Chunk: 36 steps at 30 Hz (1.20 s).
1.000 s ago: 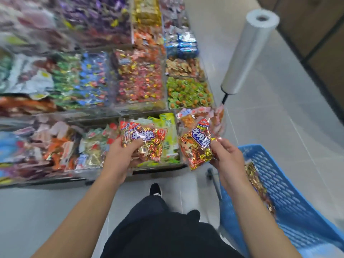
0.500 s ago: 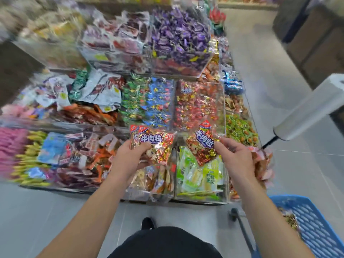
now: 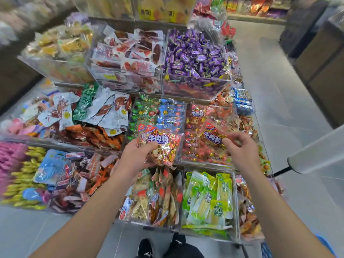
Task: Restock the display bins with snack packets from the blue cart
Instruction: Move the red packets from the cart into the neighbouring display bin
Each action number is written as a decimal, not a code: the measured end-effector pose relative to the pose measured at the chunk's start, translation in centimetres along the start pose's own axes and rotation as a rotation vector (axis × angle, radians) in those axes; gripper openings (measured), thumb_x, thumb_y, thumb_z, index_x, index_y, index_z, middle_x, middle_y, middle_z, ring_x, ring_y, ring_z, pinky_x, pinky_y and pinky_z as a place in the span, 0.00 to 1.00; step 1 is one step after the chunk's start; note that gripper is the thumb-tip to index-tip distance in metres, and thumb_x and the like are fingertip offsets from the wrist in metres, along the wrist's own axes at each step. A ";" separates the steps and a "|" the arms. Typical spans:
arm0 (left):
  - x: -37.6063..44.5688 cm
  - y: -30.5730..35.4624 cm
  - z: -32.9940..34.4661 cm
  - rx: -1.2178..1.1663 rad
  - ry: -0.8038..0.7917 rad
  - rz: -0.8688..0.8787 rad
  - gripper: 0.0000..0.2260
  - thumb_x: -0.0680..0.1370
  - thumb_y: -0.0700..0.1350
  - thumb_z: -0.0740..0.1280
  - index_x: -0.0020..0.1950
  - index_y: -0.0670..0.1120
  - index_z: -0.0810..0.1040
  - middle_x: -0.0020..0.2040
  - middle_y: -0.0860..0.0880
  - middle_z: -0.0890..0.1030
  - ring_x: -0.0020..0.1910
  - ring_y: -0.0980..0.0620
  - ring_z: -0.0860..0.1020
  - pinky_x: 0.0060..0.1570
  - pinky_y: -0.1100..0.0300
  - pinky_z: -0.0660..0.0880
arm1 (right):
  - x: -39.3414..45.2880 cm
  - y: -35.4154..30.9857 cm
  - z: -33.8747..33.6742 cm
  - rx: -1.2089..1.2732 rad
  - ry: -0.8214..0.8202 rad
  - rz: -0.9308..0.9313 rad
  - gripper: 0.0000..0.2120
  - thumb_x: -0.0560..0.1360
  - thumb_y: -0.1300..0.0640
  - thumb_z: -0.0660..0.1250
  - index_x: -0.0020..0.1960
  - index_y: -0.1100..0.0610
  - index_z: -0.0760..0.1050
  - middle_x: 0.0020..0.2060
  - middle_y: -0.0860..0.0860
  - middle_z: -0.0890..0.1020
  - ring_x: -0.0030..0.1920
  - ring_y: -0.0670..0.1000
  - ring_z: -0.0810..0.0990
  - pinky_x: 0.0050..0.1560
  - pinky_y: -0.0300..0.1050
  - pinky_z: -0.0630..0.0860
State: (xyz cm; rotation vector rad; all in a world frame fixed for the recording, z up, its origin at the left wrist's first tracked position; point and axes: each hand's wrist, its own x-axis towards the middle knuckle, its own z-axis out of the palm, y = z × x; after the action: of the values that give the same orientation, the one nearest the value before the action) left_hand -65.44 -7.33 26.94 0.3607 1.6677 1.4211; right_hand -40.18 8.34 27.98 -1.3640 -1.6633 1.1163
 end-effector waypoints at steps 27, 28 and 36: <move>11.2 -0.4 11.0 -0.044 0.194 -0.172 0.09 0.77 0.44 0.74 0.56 0.46 0.79 0.43 0.46 0.85 0.38 0.47 0.83 0.38 0.53 0.82 | 21.9 10.2 10.8 0.019 -0.165 0.260 0.24 0.71 0.49 0.75 0.57 0.53 0.65 0.47 0.47 0.73 0.44 0.45 0.74 0.39 0.37 0.67; 11.2 -0.5 11.1 -0.046 0.196 -0.171 0.09 0.77 0.44 0.74 0.55 0.46 0.79 0.41 0.47 0.85 0.37 0.47 0.83 0.38 0.52 0.82 | 21.9 10.3 10.9 0.014 -0.174 0.264 0.24 0.71 0.49 0.75 0.58 0.52 0.64 0.47 0.47 0.73 0.44 0.45 0.74 0.38 0.37 0.67; 11.4 -0.9 11.1 -0.022 0.198 -0.182 0.09 0.78 0.44 0.73 0.56 0.44 0.79 0.46 0.43 0.85 0.40 0.45 0.83 0.41 0.50 0.84 | 22.3 10.7 11.3 -0.116 -0.262 0.141 0.27 0.74 0.48 0.72 0.69 0.51 0.68 0.55 0.45 0.75 0.49 0.46 0.74 0.46 0.39 0.68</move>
State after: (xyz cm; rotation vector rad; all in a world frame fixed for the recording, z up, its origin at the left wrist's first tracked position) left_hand -63.08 7.63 21.80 0.0542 1.7925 1.3730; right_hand -50.80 28.86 13.76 -1.4773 -1.8660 1.3458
